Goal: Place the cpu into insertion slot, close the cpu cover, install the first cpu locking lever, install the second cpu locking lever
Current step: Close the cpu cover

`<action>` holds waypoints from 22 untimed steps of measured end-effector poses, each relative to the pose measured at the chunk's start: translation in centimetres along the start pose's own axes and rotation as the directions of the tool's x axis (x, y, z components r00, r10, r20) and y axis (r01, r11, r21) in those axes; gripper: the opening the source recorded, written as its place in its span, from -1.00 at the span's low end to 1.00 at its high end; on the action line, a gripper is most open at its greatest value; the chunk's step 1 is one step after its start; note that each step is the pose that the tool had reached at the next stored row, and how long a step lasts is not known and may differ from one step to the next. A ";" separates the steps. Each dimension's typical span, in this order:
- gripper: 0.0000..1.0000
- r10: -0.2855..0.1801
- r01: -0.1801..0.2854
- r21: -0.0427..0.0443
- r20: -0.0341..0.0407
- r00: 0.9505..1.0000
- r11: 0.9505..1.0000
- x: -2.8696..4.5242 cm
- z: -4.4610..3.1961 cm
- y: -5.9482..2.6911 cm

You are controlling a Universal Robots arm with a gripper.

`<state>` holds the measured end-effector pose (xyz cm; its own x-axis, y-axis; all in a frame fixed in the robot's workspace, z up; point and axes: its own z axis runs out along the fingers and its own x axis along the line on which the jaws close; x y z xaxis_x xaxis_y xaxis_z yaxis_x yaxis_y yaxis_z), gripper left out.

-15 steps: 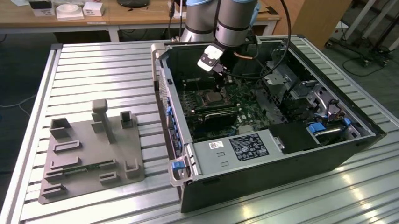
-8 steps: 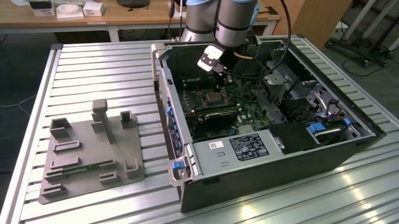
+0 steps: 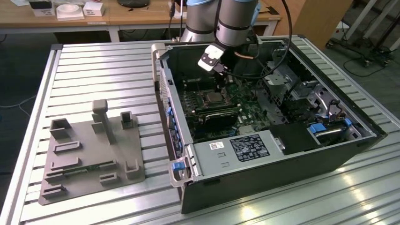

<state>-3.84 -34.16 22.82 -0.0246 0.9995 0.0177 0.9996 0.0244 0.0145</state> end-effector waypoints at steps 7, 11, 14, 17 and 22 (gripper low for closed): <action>-0.79 0.000 0.000 0.000 0.000 1.000 1.000 0.03 -1.66 0.10; -0.79 0.000 0.000 0.001 0.000 1.000 1.000 0.00 -1.36 1.29; -0.79 0.000 0.000 0.001 0.000 1.000 1.000 -0.02 -1.28 1.83; -0.79 0.000 0.000 0.001 0.000 1.000 1.000 -0.02 -1.50 1.88; -0.79 0.000 0.000 0.001 0.000 1.000 1.000 0.00 -2.13 1.89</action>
<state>-1.98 -34.15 24.97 -0.0247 0.9995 0.0179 0.9996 0.0244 0.0130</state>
